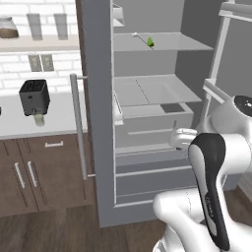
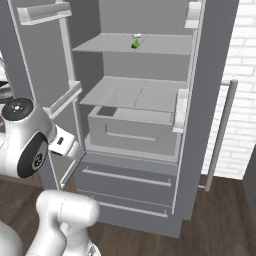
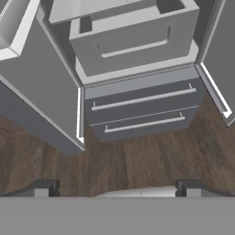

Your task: Grab a lemon wedge from the fridge and one ice cube from the ice bowl, and put them in the glass of lemonade.

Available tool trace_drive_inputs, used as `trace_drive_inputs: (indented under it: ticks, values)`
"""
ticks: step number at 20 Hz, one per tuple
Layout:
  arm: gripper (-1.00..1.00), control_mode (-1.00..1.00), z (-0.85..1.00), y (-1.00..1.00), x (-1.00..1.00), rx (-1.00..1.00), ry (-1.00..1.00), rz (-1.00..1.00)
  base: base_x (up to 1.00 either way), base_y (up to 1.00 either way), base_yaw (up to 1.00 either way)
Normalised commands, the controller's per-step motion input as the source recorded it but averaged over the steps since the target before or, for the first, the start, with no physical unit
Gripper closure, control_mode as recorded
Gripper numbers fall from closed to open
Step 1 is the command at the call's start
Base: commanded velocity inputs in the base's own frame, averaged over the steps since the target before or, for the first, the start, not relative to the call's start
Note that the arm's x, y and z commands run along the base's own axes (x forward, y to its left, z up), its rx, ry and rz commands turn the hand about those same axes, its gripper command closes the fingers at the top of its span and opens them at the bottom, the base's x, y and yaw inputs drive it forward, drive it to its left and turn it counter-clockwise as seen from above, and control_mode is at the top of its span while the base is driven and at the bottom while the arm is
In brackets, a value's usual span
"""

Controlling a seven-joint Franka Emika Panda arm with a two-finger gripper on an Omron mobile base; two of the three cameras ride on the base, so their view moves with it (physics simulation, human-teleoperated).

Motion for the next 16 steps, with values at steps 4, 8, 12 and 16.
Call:
trace_drive_inputs:
  ticks: [4, 8, 12, 16]
  values:
    - [-1.0, 1.0, 0.0, 0.0, 0.0, 0.0, 0.0, 0.0, 0.39, -0.42, 0.0]
    - [-1.0, 1.0, 0.0, 0.0, 0.0, 0.0, 0.0, 0.0, 0.31, -0.11, 0.0]
    - [-1.0, 1.0, 0.0, 0.0, 0.0, 0.0, 0.0, 0.0, 0.62, 0.0, 0.0]
    - [-1.0, 1.0, 0.0, 0.0, 0.0, 0.0, 0.0, 0.0, 0.96, -0.14, 0.01]
